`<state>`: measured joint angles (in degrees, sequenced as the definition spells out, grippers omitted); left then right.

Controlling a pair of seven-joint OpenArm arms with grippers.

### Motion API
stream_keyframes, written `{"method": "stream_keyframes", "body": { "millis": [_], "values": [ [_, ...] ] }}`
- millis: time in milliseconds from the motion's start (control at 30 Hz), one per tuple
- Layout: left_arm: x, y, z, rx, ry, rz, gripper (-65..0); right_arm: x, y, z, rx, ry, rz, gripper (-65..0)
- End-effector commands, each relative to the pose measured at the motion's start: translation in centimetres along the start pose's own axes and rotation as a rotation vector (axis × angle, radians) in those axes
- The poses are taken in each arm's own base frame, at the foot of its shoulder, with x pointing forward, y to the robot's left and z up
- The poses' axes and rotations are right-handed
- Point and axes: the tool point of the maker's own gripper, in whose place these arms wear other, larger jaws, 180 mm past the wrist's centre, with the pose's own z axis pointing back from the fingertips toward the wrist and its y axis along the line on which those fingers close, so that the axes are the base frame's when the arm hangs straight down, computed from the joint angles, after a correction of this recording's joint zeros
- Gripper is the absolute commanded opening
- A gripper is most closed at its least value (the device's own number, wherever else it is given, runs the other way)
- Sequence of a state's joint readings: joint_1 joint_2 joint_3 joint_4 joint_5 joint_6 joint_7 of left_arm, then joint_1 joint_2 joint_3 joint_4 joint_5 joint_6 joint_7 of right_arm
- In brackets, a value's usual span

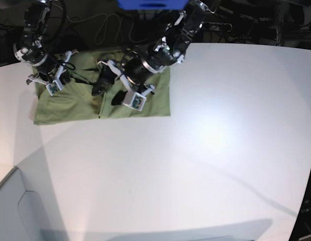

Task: Fold the T-shirt properly
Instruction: 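Release the folded end and lift the left gripper away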

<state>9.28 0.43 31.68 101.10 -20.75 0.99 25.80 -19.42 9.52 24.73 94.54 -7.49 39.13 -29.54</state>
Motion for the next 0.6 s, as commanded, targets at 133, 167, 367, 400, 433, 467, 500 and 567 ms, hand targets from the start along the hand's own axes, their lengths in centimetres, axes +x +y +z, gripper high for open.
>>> {"method": "stream_keyframes", "body": {
  "millis": [133,167,367,400,433,467,500,567],
  "values": [
    [1.6,2.3,3.4,0.054,-0.051,-0.047,-27.0,0.3,-0.5,0.5,-0.009,0.003,0.031,-59.6],
    [1.6,3.6,4.1,0.088,-0.052,-0.046,-27.0,0.6,-0.7,0.6,-0.015,-0.005,0.035,-59.5],
    [2.1,12.1,10.3,0.362,-0.088,-0.014,-27.0,3.7,-1.3,2.4,-0.068,-0.076,0.102,-45.0],
    [2.3,13.5,11.6,0.416,-0.1,-0.007,-27.0,4.3,-1.4,2.8,-0.08,-0.09,0.115,-40.1],
    [2.5,14.9,12.9,0.466,-0.113,0.006,-27.0,4.3,-1.6,3.5,-0.096,-0.094,0.118,-35.7],
    [2.6,15.9,13.9,0.502,-0.126,0.021,-27.0,4.7,-1.9,4.1,-0.114,-0.107,0.12,-31.9],
    [2.8,17.1,14.8,0.534,-0.139,0.041,-27.0,5.0,-2.2,4.6,-0.132,-0.117,0.122,-28.4],
    [3.3,19.3,16.8,0.589,-0.173,0.093,-27.0,5.4,-2.6,5.3,-0.165,-0.137,0.095,-22.5]
  ]
}}
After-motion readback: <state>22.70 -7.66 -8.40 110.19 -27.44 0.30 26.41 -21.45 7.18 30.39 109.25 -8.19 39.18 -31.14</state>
